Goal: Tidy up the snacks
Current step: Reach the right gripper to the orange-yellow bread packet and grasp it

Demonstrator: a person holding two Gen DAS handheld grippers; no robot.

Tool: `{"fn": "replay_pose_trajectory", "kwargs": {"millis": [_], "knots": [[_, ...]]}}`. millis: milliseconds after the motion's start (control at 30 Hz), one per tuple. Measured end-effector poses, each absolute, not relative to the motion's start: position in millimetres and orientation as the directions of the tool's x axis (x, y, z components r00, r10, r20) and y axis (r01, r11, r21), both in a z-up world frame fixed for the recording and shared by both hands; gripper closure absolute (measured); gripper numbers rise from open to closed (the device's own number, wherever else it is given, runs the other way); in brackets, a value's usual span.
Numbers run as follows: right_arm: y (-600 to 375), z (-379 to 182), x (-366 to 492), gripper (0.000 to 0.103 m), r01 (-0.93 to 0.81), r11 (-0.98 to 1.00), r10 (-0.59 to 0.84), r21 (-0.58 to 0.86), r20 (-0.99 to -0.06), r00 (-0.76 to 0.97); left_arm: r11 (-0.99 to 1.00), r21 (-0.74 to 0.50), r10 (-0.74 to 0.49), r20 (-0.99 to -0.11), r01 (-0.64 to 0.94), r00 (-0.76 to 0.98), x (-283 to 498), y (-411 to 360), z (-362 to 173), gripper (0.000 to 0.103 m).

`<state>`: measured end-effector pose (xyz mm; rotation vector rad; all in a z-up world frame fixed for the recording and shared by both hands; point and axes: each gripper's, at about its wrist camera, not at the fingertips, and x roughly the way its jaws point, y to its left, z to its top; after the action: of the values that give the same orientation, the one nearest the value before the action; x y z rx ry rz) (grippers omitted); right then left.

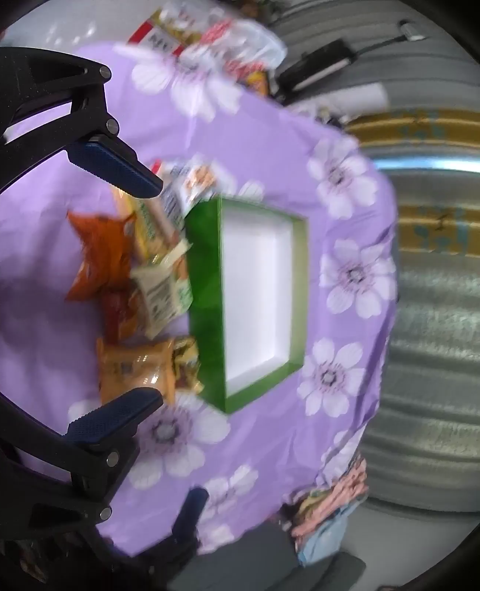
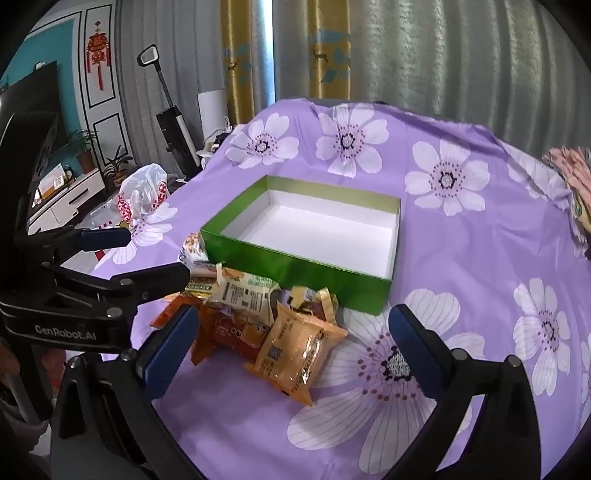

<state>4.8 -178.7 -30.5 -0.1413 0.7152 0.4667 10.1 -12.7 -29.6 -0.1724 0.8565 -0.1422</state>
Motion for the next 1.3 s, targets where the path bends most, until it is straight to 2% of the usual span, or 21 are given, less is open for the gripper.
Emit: {"fn": "replay_pose_trajectory", "kwargs": {"millis": [467, 633, 767, 833, 933, 1133, 1300], "knots": [[-213, -95, 11, 0.001, -0.428, 0.890, 0.389, 0.157, -0.752, 0.533, 0.907, -0.363, -0.418, -0.723, 0.212, 0.550, 20, -29, -74, 0.001], [-214, -112, 17, 0.008, -0.448, 0.881, 0.410, 0.155, -0.723, 0.556, 0.883, -0.385, -0.468, -0.720, 0.267, 0.511, 27, -43, -85, 0.001], [-211, -119, 23, 0.014, -0.459, 0.875, 0.416, 0.152, -0.721, 0.554, 0.874, -0.391, -0.486, -0.733, 0.289, 0.476, 35, -53, -94, 0.011], [-211, -123, 25, 0.019, -0.451, 0.871, 0.443, 0.195, -0.707, 0.550, 0.874, -0.389, -0.485, -0.743, 0.292, 0.461, 40, -56, -99, 0.016], [-207, -127, 30, 0.027, -0.450, 0.863, 0.468, 0.229, -0.696, 0.544, 0.873, -0.392, -0.485, -0.754, 0.290, 0.443, 49, -60, -106, 0.017], [-206, -136, 37, 0.044, -0.452, 0.855, 0.481, 0.253, -0.712, 0.512, 0.869, -0.412, -0.492, -0.776, 0.273, 0.394, 60, -67, -122, 0.039], [-205, -141, 40, 0.055, -0.470, 0.838, 0.510, 0.278, -0.707, 0.490, 0.861, -0.443, -0.508, -0.775, 0.249, 0.376, 62, -61, -128, 0.049]]}}
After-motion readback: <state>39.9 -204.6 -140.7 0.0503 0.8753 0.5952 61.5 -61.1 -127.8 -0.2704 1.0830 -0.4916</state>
